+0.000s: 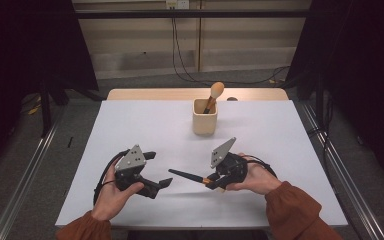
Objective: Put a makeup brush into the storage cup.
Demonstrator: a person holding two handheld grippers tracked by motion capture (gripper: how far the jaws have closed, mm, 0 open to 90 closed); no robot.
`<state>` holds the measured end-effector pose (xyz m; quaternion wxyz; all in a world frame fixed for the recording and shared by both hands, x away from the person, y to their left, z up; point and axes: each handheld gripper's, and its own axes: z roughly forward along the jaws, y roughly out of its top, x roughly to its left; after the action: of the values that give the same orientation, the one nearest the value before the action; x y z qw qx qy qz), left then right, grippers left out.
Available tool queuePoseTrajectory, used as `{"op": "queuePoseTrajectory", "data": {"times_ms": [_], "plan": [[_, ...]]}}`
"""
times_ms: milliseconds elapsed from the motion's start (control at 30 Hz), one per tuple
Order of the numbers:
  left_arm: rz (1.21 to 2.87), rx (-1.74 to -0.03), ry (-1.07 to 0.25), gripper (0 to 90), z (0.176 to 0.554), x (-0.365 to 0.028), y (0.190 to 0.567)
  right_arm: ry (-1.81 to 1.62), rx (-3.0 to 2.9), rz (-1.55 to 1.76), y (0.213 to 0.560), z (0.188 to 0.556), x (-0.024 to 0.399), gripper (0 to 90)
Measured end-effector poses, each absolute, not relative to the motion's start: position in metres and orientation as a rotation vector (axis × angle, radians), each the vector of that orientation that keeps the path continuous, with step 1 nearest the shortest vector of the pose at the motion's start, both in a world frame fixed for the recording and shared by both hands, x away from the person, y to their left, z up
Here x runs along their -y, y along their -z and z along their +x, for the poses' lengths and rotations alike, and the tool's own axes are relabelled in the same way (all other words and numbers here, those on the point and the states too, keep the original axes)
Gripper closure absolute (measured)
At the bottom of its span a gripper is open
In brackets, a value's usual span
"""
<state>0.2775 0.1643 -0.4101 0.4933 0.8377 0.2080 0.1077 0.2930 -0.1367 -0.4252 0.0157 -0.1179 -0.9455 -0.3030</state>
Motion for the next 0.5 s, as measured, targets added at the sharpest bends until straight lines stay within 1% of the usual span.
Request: {"op": "queuePoseTrajectory", "data": {"times_ms": [233,400,500], "plan": [[2.105,-0.501,-0.202,3.6,0.282,-0.162,0.412,0.833,2.964,-0.305,0.427,0.295,0.130,74.6],[2.126,-0.482,-0.169,4.1,0.283,-0.159,0.412,0.773,2.972,-0.271,0.426,0.297,0.125,74.6],[2.167,-0.476,-0.167,4.4,0.287,-0.156,0.413,0.754,2.981,-0.262,0.424,0.299,0.123,74.6]]}}
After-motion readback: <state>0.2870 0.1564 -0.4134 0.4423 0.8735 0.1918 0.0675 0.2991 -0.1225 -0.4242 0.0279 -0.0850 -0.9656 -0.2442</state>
